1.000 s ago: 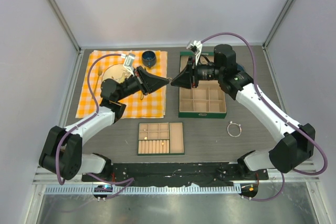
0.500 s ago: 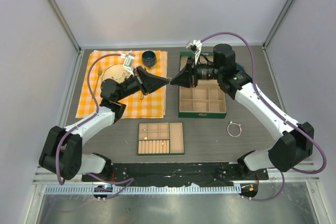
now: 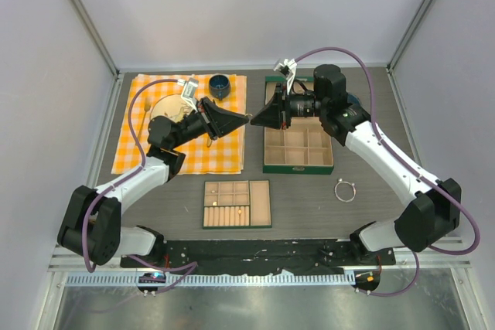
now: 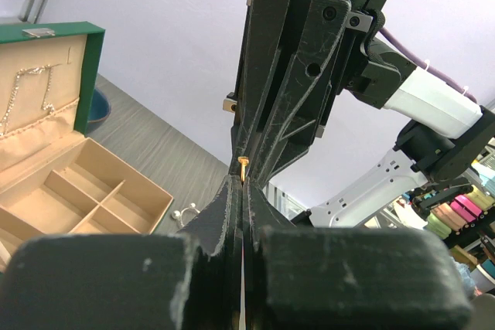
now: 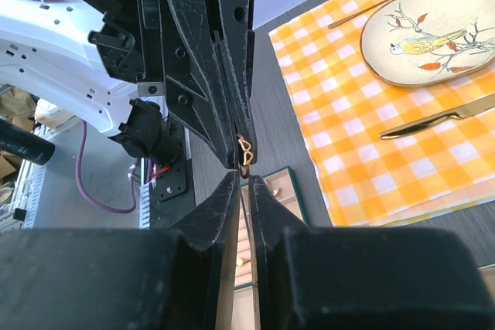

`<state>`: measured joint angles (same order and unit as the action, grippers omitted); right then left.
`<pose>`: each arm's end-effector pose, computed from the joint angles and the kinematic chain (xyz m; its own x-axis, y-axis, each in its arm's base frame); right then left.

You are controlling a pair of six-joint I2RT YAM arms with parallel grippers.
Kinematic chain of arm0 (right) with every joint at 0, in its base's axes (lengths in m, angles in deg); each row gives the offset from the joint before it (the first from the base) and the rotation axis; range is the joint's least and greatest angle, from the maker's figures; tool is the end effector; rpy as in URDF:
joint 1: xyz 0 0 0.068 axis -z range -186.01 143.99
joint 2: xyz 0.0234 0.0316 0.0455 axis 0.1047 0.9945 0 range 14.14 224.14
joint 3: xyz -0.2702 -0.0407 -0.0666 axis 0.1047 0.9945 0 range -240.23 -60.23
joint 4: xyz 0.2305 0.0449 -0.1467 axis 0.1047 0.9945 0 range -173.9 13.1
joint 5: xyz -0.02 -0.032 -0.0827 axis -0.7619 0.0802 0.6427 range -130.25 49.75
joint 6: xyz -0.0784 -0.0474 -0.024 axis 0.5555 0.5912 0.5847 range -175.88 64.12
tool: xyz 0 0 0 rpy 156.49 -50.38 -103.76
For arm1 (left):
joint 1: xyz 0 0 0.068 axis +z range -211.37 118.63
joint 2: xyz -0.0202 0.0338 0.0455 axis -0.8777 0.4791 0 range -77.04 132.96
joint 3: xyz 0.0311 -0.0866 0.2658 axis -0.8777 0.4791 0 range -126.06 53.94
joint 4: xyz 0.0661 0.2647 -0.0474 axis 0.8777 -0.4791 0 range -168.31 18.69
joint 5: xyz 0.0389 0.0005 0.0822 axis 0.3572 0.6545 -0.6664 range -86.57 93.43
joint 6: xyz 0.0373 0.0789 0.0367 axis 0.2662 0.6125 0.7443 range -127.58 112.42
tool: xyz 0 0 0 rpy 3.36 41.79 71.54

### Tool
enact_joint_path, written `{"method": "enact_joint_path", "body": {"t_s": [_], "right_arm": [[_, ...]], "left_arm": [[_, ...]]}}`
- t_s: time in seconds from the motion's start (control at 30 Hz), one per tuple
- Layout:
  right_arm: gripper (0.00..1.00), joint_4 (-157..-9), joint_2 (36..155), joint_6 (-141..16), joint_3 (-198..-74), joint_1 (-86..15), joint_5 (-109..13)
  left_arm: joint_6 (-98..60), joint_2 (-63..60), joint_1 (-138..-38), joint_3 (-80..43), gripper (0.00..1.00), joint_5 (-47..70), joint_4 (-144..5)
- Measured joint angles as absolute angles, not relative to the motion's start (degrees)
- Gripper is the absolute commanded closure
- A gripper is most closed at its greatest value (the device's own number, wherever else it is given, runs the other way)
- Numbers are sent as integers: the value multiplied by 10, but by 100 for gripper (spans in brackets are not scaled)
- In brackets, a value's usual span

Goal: Organize the mixed jewelry

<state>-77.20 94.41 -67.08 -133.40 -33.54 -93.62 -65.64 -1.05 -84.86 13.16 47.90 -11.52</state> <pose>0.2895 0.2283 0.3797 -0.3954 -0.0754 -0.9154 -0.9073 0.1871 0.3765 0.2742 -0.1845 0.3326 -0.5354 -0.4277 -0.7283 0.7833 0.0711 -0.6176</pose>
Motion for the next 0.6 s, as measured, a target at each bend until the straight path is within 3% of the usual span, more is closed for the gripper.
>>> {"method": "enact_joint_path", "body": {"t_s": [0.6], "right_arm": [[88, -779, 949, -680, -1334, -335, -944]], "left_arm": [[-645, -11, -849, 136, 100, 479, -115]]}}
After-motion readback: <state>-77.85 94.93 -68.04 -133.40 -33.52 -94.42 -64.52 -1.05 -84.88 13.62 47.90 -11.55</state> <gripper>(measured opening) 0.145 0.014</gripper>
